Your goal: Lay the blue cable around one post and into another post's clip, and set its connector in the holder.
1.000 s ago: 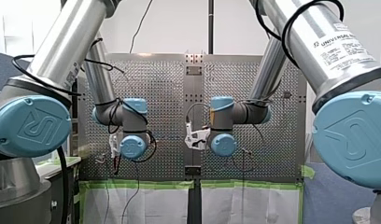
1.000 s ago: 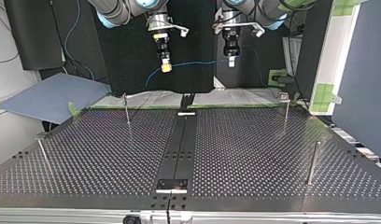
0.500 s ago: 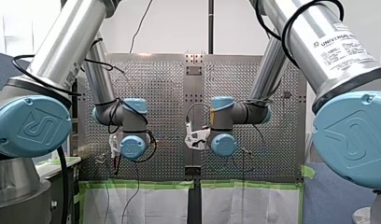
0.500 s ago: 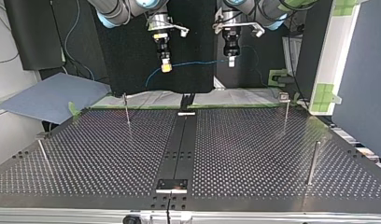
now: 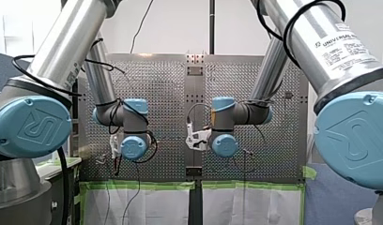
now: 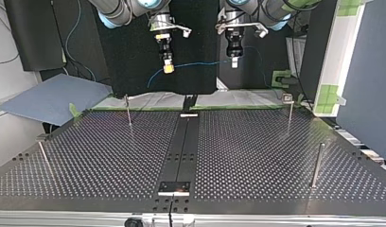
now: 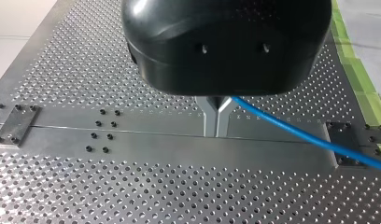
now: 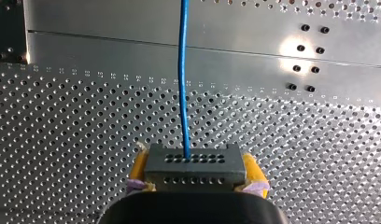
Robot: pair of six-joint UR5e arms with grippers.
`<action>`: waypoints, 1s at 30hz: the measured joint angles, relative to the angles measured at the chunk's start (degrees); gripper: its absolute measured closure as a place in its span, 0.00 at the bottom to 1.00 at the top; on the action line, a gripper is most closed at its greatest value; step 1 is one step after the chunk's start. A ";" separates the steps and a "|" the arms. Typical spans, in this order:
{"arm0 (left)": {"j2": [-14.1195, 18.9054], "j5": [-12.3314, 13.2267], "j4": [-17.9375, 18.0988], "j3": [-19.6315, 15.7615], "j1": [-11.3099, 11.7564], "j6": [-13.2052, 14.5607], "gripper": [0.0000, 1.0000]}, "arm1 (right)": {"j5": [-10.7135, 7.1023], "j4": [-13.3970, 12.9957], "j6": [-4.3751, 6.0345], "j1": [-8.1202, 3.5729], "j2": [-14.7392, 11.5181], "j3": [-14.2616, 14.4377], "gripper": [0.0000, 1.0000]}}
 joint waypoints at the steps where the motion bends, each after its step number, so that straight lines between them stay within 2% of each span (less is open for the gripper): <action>1: 0.00 0.00 0.00 0.00 0.00 0.00 1.00 | 0.00 0.00 0.00 0.00 0.00 0.00 1.00; 5: 0.00 0.00 0.00 0.00 0.00 0.00 1.00 | 0.00 0.01 0.00 0.00 0.00 0.00 1.00; 6: 0.00 0.00 0.00 0.00 0.00 0.00 0.95 | 0.00 0.00 0.00 0.00 0.00 0.00 1.00; 8: 0.00 0.00 0.00 0.00 0.00 0.00 0.92 | 0.00 0.00 0.00 0.00 0.00 0.00 1.00; 30: -0.01 0.00 -0.08 -0.07 0.00 0.00 0.92 | 0.00 0.00 0.09 0.00 0.00 0.00 1.00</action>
